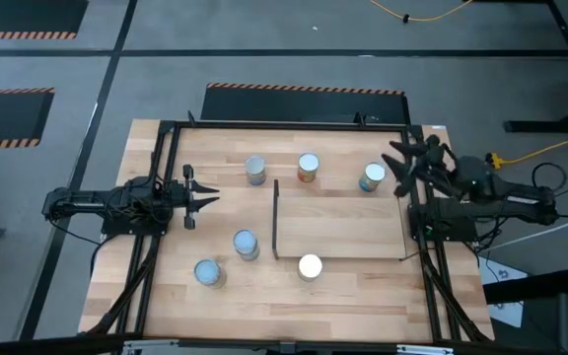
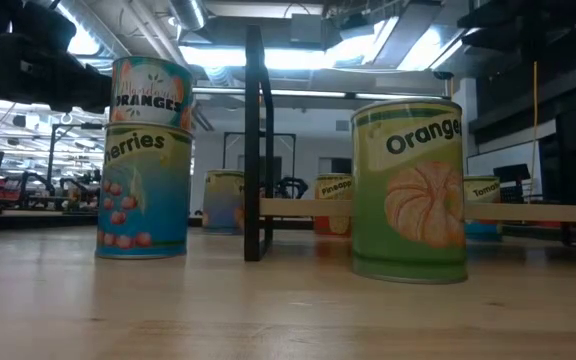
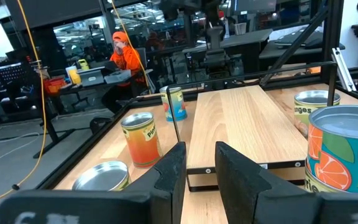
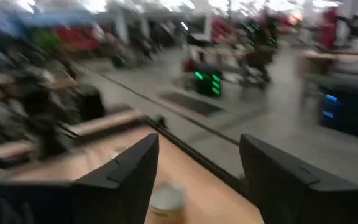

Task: Pick and place cans onto a shelf
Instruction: Put the canned tomatoes on the shelf

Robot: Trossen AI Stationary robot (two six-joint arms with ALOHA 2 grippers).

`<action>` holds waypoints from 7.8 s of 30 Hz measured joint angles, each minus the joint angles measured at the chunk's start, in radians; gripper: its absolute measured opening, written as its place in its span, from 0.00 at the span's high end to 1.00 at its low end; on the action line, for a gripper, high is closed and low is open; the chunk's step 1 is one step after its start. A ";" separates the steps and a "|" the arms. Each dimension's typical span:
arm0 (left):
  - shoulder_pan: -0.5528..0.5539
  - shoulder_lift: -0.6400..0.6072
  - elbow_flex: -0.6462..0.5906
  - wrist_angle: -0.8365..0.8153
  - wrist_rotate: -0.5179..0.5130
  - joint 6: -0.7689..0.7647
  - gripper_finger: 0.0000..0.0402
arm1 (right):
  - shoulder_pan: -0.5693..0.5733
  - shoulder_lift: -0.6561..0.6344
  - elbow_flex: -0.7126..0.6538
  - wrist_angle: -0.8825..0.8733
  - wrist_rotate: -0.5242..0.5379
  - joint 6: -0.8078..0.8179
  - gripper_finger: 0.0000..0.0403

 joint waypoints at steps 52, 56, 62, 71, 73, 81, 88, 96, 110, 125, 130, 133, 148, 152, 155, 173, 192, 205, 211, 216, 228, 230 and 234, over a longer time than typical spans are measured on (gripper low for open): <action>0.000 0.000 0.000 0.000 -0.007 -0.005 0.80 | -0.738 0.924 0.456 -0.787 -0.594 -0.255 0.44; 0.000 0.000 0.000 0.000 -0.007 -0.005 0.80 | -0.737 0.959 0.456 -0.829 -0.593 -0.304 0.44; 0.000 0.000 0.000 0.000 -0.007 -0.005 0.80 | -0.737 1.017 0.456 -0.833 -0.581 -0.307 0.44; 0.000 0.000 0.000 0.000 -0.007 -0.005 0.80 | -0.737 1.088 0.460 -0.834 -0.580 -0.321 0.44; 0.000 0.000 0.000 0.000 -0.007 -0.005 0.80 | -0.737 1.090 0.460 -0.835 -0.585 -0.322 0.47; 0.000 0.000 0.000 0.000 -0.007 -0.004 0.80 | -0.737 1.091 0.459 -0.836 -0.602 -0.325 0.72; 0.000 0.000 0.000 0.000 -0.007 -0.004 0.80 | -0.737 1.092 0.459 -0.836 -0.627 -0.322 0.89; 0.000 0.000 0.000 0.000 -0.007 -0.002 0.80 | -0.737 1.093 0.457 -0.836 -0.629 -0.321 0.98; 0.000 0.000 0.000 0.000 -0.007 -0.001 0.80 | -0.736 1.051 0.450 -0.844 -0.629 -0.317 0.99; 0.000 0.000 0.000 0.000 -0.007 -0.001 0.80 | -0.736 0.961 0.479 -0.861 -0.629 -0.303 1.00; 0.000 0.000 0.000 0.000 -0.007 -0.001 0.80 | -0.723 0.960 0.581 -0.872 -0.629 -0.256 1.00; 0.000 0.000 0.000 0.000 -0.007 -0.001 0.80 | -0.697 0.960 0.660 -0.877 -0.630 -0.223 1.00; 0.000 0.000 0.000 0.000 -0.007 0.000 0.80 | -0.454 0.984 1.007 -0.915 -0.631 -0.081 1.00; 0.000 0.000 0.000 0.000 -0.007 0.001 0.80 | -0.393 1.031 1.072 -0.915 -0.630 -0.054 1.00; 0.000 0.000 0.000 0.000 -0.007 0.001 0.80 | -0.348 1.081 1.109 -0.915 -0.630 -0.051 1.00; 0.000 0.000 0.000 0.000 -0.007 0.000 0.80 | -0.201 1.363 1.119 -0.932 -0.642 0.052 0.99; 0.000 0.000 0.000 -0.001 -0.007 0.000 0.80 | -0.154 1.487 1.117 -0.878 -0.704 0.050 0.98; 0.000 0.000 0.000 -0.001 -0.007 0.000 0.80 | -0.149 1.517 1.117 -0.861 -0.707 0.050 0.98; 0.000 0.000 0.000 -0.001 -0.007 0.000 0.80 | -0.149 1.523 1.117 -0.862 -0.708 0.050 0.98; 0.000 0.000 0.000 -0.001 -0.007 0.000 0.80 | -0.149 1.523 1.117 -0.862 -0.707 0.050 0.98; 0.000 0.000 0.000 -0.001 -0.007 0.000 0.80 | -0.149 1.523 1.117 -0.862 -0.707 0.050 0.98; 0.000 0.000 0.000 -0.001 -0.007 0.000 0.80 | -0.149 1.523 1.117 -0.862 -0.707 0.050 0.97; 0.000 0.000 0.000 -0.001 -0.007 0.000 0.80 | -0.150 1.523 1.117 -0.862 -0.708 0.049 0.93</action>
